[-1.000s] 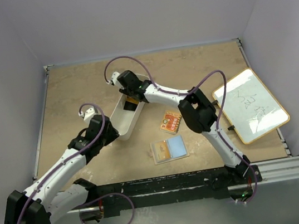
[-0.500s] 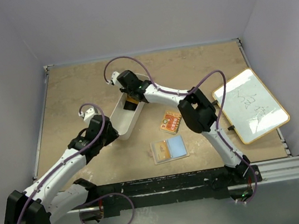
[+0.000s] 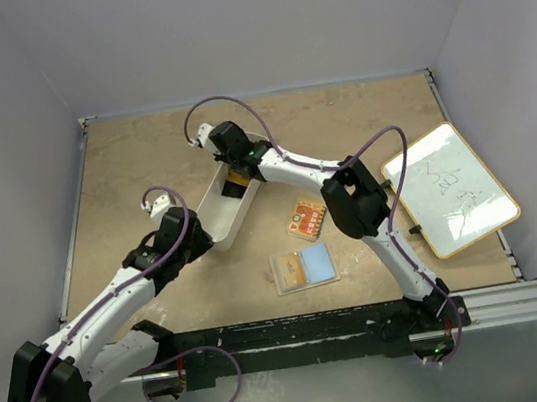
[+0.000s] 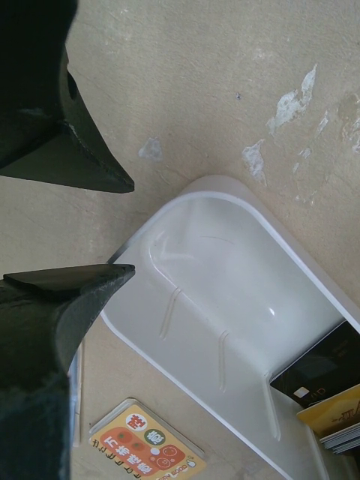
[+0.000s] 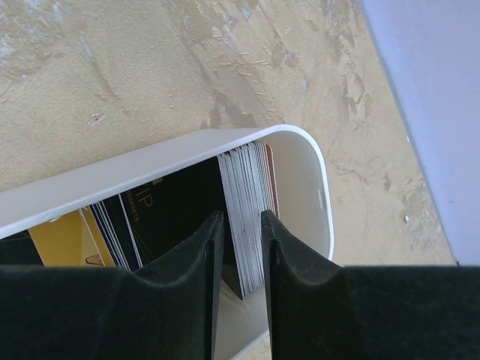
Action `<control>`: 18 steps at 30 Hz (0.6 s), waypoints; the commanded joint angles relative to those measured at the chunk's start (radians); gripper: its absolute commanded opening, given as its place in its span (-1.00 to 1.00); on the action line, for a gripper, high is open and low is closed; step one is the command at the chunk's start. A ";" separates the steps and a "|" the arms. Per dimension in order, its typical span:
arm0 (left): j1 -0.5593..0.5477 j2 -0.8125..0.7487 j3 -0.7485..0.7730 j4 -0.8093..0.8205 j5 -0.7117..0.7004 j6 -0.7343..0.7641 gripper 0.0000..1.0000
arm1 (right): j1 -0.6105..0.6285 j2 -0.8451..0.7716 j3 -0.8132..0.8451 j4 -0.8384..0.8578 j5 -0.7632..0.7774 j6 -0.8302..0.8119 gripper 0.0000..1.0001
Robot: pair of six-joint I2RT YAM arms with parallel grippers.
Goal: Put the credit cards into the card holder
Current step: Pick up the credit card from the storage box.
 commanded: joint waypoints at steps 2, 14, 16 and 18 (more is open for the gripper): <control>0.007 -0.016 -0.006 0.009 -0.013 -0.001 -0.20 | -0.005 -0.024 0.030 0.025 -0.006 -0.011 -0.51; 0.008 -0.016 0.000 0.006 -0.014 -0.005 -0.21 | -0.006 -0.064 0.037 -0.002 -0.028 0.007 -1.00; 0.008 -0.022 0.002 0.006 -0.011 -0.005 -0.21 | -0.006 -0.088 0.018 -0.013 -0.061 0.022 -1.00; 0.008 -0.025 0.005 0.005 -0.008 -0.005 -0.21 | -0.006 -0.117 -0.014 -0.010 -0.089 0.038 -1.00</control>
